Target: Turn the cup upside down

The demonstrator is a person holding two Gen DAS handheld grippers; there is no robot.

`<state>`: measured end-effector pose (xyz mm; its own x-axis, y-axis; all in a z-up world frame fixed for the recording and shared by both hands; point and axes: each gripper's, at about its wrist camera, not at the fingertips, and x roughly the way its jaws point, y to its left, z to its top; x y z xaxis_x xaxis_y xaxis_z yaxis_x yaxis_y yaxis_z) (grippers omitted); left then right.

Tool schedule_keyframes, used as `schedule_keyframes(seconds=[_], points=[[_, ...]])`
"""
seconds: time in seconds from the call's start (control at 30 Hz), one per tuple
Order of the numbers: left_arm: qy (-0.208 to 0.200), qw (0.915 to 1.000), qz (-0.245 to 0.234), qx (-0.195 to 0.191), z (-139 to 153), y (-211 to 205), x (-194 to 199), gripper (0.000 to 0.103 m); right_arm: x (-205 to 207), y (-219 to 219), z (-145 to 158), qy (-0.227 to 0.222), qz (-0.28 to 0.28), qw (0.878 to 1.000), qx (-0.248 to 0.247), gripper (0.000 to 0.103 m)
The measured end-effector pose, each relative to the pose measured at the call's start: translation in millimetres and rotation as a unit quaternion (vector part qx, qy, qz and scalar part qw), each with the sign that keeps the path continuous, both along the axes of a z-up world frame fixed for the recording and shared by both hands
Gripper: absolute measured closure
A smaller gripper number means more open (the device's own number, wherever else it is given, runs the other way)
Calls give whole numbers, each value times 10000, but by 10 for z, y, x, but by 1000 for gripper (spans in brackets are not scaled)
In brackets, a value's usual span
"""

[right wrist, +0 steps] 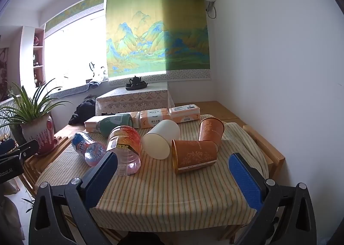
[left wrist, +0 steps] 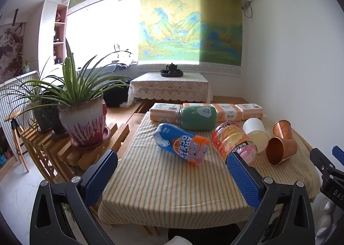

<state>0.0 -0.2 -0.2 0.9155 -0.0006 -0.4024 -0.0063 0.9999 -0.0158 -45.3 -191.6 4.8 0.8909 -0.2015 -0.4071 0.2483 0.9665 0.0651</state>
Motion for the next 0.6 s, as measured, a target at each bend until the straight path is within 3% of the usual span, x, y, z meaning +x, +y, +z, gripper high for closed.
schedule_keyframes(seconds=[0.6], points=[[5,10000,6,-6,-16,-22,-2,0,10,-15,-35,16,-10,10000,3,1]])
